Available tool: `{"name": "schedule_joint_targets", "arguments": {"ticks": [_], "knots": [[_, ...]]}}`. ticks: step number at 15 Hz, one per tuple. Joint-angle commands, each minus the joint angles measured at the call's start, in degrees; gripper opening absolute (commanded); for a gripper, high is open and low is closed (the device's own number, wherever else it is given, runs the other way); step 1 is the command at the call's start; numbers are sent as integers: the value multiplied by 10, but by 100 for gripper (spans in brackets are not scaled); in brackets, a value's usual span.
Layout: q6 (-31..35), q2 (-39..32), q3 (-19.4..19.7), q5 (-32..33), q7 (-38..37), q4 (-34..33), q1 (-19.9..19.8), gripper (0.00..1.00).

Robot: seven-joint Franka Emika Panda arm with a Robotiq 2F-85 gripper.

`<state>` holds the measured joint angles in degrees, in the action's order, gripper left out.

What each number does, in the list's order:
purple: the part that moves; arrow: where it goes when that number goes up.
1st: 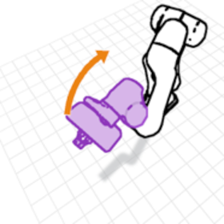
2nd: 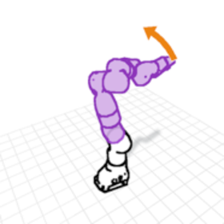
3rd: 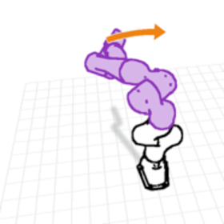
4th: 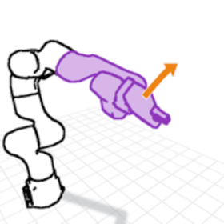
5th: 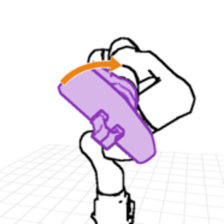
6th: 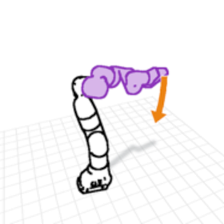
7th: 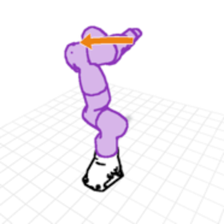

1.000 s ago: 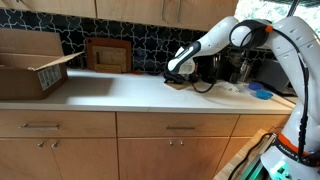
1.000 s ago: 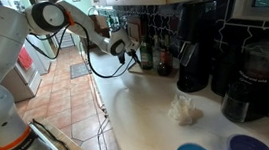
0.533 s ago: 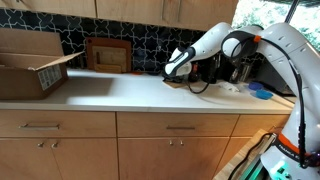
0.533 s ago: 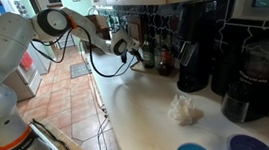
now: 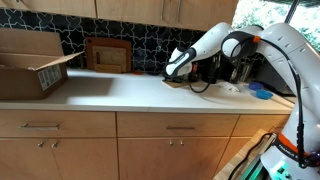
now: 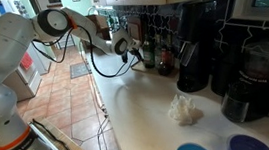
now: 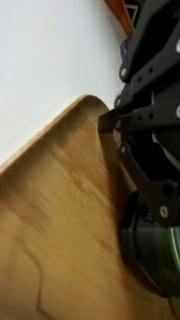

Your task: Turn the wooden tray to the right and push it backwards

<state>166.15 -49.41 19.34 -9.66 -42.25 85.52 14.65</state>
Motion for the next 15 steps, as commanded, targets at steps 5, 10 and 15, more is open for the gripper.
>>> {"name": "schedule_joint_targets", "arguments": {"ticks": [5,10,15], "knots": [[-63,132,-56,14,85,163,-50,1],[-117,214,-102,2,168,242,-95,1],[-139,268,-138,-7,227,289,-132,1]]}}
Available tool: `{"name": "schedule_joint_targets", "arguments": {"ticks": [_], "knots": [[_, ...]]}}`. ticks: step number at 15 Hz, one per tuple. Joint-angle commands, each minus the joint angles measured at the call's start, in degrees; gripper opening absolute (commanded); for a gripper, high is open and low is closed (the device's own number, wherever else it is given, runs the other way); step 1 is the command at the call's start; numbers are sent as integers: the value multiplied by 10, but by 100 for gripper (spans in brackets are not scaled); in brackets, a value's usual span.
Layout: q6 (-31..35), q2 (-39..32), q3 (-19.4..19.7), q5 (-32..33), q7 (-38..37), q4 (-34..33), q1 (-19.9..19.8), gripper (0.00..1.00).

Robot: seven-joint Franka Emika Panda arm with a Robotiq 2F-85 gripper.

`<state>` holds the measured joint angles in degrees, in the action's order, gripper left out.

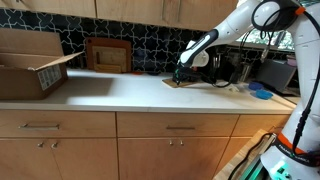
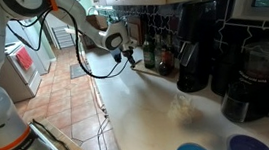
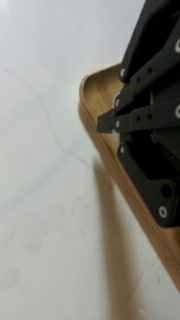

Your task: Turn the wooden tray to the right and push it backwards

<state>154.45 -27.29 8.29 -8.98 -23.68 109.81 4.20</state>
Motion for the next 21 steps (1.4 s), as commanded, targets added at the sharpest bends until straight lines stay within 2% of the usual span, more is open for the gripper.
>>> {"name": "schedule_joint_targets", "arguments": {"ticks": [1,5,11,21], "knots": [[-31,53,-33,-16,51,52,-34,1],[-69,49,-51,-22,87,48,-49,1],[-105,12,-54,2,97,9,-41,1],[-156,-70,-37,54,74,-111,-23,1]]}}
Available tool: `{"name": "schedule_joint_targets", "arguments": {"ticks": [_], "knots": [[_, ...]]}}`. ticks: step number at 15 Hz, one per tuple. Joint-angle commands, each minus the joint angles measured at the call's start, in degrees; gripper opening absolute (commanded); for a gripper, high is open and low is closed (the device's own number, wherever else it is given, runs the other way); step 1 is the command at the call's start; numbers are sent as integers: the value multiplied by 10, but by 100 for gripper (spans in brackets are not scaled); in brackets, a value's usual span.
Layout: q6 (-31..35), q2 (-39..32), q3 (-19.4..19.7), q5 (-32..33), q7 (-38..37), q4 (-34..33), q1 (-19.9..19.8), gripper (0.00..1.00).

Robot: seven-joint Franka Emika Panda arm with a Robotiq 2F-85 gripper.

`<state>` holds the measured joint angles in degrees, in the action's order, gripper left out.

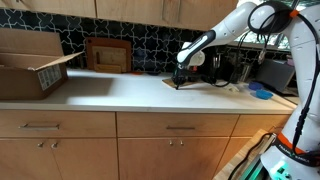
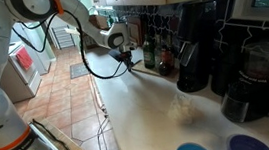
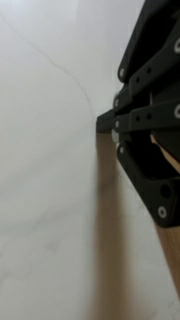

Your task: Turn the wooden tray to the right and push it backwards

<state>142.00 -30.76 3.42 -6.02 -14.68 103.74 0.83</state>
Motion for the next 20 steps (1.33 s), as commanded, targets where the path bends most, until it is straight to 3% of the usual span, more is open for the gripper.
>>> {"name": "schedule_joint_targets", "arguments": {"ticks": [1,6,20], "knots": [[-42,-41,12,29,-16,-63,11,1],[-81,-77,19,46,-28,-127,16,1],[-61,-176,49,44,-110,-277,20,1]]}}
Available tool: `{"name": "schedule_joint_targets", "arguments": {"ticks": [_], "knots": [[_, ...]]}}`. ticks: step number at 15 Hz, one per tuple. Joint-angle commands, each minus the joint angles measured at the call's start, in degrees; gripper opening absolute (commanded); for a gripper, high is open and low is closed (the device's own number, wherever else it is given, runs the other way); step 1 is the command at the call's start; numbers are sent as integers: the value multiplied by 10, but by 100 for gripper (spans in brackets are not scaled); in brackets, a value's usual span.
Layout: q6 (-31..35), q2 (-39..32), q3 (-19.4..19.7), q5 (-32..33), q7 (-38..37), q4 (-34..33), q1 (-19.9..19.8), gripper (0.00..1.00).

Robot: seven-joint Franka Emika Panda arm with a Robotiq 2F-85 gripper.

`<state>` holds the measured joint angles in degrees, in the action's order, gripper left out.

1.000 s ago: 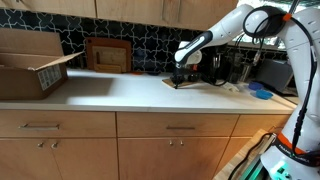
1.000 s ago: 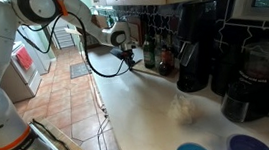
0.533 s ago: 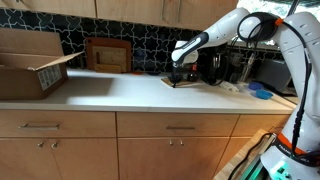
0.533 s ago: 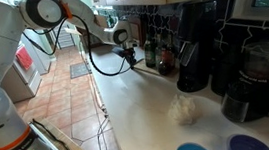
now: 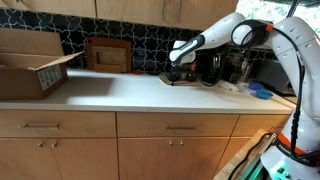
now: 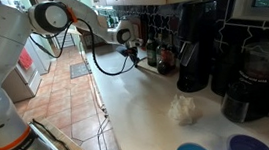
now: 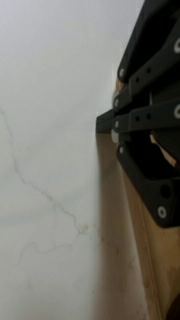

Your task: Turn the wooden tray to the right and push it backwards

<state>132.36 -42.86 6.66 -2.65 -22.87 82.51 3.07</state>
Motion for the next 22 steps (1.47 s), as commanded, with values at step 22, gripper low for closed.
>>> {"name": "schedule_joint_targets", "arguments": {"ticks": [22], "knots": [[96,-98,-78,-70,54,-127,-8,1]]}}
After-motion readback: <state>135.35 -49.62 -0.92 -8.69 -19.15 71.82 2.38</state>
